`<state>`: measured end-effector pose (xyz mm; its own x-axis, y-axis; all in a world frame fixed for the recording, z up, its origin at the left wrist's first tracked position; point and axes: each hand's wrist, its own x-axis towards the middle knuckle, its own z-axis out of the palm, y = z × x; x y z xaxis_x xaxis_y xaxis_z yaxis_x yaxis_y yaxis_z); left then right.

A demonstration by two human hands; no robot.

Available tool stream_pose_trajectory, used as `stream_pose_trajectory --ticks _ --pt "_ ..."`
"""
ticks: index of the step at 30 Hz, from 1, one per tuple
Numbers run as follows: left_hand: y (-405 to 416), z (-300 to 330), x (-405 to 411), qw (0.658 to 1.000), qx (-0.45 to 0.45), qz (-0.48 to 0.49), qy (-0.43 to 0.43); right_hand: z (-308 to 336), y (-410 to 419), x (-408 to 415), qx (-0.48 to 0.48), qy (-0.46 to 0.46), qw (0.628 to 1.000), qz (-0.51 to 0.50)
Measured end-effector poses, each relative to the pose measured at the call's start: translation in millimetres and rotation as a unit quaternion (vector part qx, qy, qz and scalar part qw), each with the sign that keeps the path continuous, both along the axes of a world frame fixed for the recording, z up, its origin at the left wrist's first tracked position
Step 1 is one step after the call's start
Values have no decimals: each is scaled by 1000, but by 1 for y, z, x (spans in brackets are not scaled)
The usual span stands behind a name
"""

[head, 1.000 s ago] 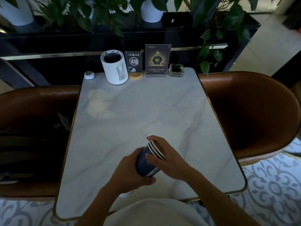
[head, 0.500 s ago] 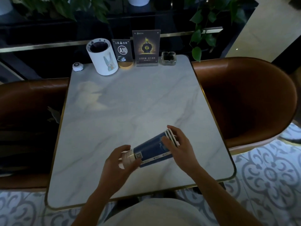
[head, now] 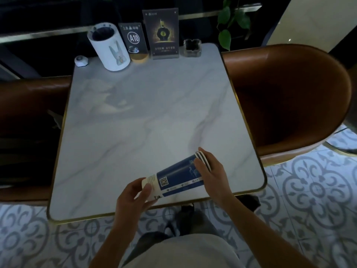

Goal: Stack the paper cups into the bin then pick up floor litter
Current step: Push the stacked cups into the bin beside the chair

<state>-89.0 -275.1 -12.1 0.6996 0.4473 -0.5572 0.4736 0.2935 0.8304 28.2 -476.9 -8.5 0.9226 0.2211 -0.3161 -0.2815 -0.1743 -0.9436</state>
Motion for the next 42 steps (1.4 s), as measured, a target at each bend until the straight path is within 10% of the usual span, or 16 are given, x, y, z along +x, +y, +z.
stream_pose_trajectory --ticks 28,42 --pt "-81 -33 -137 995 -26 -20 92 -10 -113 -223 -210 -42 977 -13" --pt "-267 -57 -78 962 174 -145 151 -50 -311 -193 -235 0 970 -60"
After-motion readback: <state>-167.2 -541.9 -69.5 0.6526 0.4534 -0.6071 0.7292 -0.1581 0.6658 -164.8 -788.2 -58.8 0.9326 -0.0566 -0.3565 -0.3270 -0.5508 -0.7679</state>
